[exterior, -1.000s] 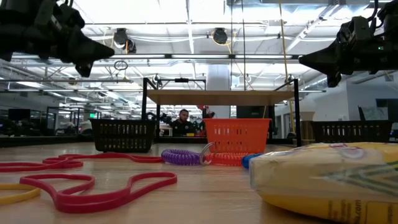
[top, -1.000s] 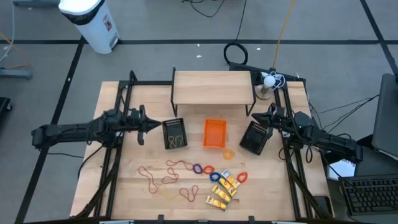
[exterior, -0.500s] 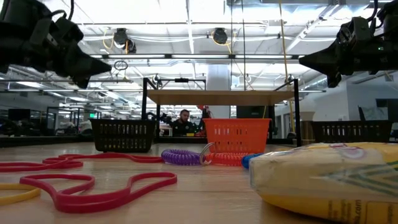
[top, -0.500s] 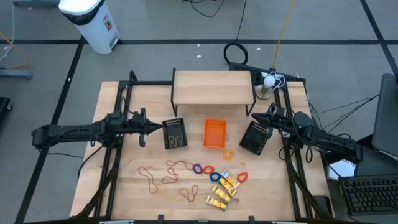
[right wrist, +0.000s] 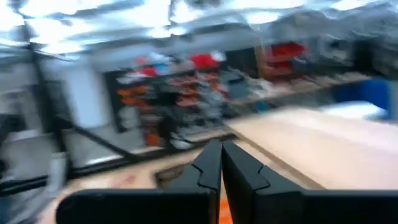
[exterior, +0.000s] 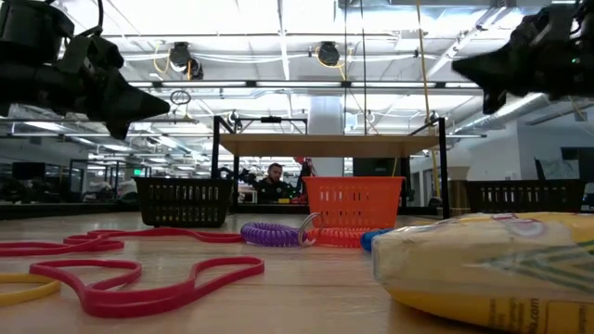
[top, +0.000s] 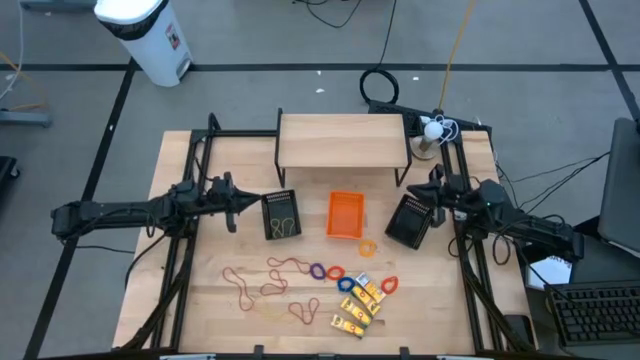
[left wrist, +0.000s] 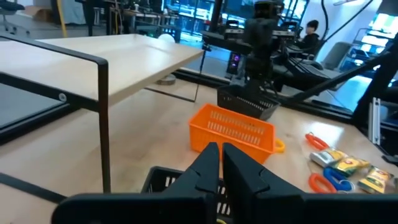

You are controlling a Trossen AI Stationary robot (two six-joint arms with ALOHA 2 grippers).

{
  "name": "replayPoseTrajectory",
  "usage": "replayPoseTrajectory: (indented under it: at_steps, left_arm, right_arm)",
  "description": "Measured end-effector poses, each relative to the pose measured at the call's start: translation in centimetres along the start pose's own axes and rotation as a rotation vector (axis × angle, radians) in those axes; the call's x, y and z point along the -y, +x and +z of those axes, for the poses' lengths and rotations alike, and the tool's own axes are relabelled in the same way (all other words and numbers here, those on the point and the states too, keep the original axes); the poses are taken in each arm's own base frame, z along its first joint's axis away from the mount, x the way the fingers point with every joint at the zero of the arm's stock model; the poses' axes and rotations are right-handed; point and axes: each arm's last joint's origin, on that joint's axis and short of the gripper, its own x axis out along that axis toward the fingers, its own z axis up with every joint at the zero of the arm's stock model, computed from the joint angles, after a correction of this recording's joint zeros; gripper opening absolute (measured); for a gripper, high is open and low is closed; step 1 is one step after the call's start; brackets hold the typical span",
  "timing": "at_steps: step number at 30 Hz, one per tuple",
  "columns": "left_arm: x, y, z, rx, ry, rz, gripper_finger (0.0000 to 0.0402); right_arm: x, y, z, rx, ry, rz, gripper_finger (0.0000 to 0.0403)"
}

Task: Pick & Place Office Desk Supplies
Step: Put the orange spring keychain into the orange bin

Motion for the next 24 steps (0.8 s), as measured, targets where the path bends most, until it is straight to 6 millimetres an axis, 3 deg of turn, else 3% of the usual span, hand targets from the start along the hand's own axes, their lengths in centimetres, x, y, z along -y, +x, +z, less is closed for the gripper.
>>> replayPoseTrajectory:
  at_steps: [2,6,12,18,24]
  left_arm:
    - [0.0,0.0,0.0,0.000,0.000,0.000,0.0016]
    - [0.0,0.0,0.0,-0.001,0.000,0.000,0.0005]
    - [0.0,0.0,0.0,-0.004,-0.027,0.000,0.0011]
    - [0.0,0.0,0.0,-0.004,-0.053,0.000,0.0023]
    - [0.0,0.0,0.0,-0.009,-0.055,0.000,0.0024]
  right_arm:
    - [-0.3,0.2,0.2,-0.062,0.001,0.061,0.0013]
    - [-1.4,1.0,4.5,-0.148,-0.019,0.073,0.0018]
    - [-2.4,3.9,6.6,-0.573,-0.032,0.028,0.0019]
    - [-4.2,7.0,5.5,-0.887,-0.079,0.132,0.0021]
    - [-6.6,8.8,3.6,-1.010,-0.078,0.246,0.0054]
